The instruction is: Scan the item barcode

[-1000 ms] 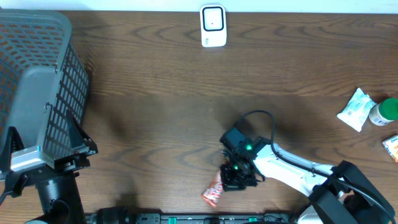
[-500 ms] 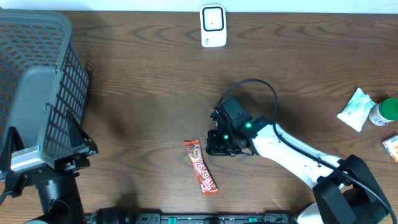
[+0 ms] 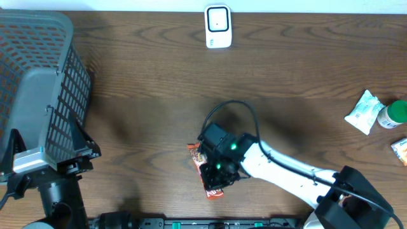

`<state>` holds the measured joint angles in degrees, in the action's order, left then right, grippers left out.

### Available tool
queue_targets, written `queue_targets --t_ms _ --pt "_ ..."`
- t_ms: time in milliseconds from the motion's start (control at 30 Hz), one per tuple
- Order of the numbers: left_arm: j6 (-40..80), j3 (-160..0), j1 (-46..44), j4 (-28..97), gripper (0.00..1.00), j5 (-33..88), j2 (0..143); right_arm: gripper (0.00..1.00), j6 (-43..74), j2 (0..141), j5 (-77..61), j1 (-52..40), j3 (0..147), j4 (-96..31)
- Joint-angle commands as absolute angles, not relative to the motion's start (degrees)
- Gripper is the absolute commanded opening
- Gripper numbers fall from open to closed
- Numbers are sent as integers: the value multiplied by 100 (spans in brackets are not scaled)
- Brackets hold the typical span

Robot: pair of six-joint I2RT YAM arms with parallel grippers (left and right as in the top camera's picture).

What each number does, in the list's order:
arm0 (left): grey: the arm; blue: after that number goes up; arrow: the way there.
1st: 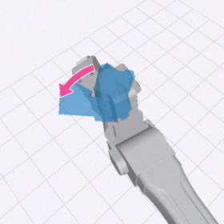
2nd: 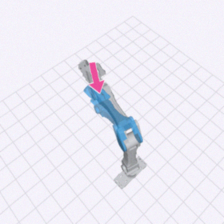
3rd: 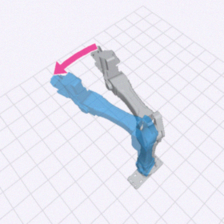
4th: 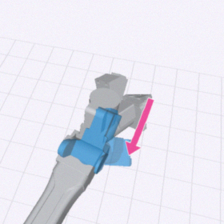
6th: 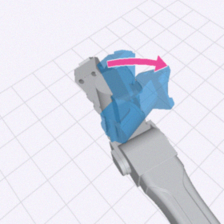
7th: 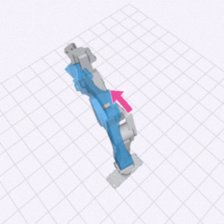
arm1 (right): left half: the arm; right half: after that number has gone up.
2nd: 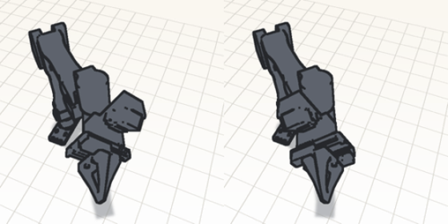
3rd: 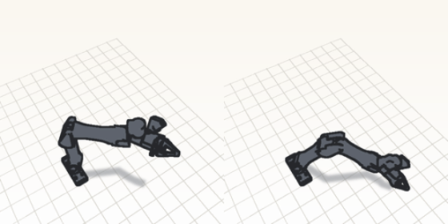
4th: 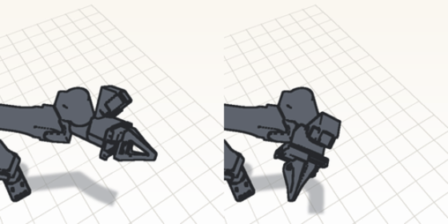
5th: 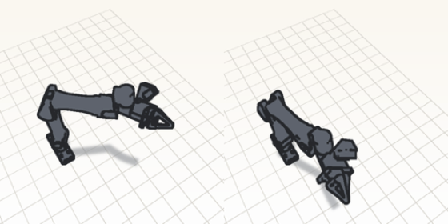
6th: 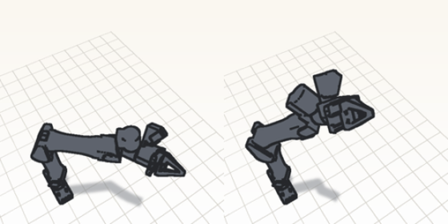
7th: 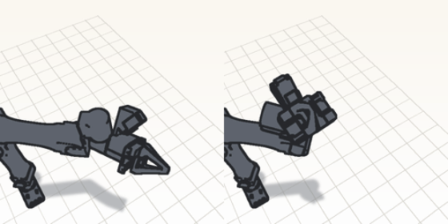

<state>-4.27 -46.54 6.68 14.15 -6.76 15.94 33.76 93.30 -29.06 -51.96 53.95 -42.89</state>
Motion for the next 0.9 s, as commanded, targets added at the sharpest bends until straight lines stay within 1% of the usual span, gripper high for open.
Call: queue_targets --t_ms 0,200,400,467,500,600,767,867 --pt "-375 -4617 696 1409 98 -646 1549 2 3271 9251 -2668 -5502 5472 -4305" --pt "-373 -4617 696 1406 98 -646 1549 5 3404 9338 -2099 -6029 5448 -4241" --pt "-375 -4617 696 1406 98 -646 1546 8 3579 9518 -1758 -6254 5430 -4180" --pt "-375 -4617 696 1406 98 -646 1549 7 3603 9660 -1741 -6259 5430 -4174" --pt "-375 -4617 696 1406 98 -646 1549 1 3627 9756 -1741 -6257 5430 -4180" --pt "-375 -4617 696 1406 98 -646 1549 1 3664 10001 -1717 -6254 5430 -4180" --pt "-375 -4617 696 1406 98 -646 1549 1 3728 10095 -1299 -6042 5437 -4278" --pt "-375 -4617 696 1406 98 -646 1549 1 3726 10092 -1144 -5408 5509 -4285"
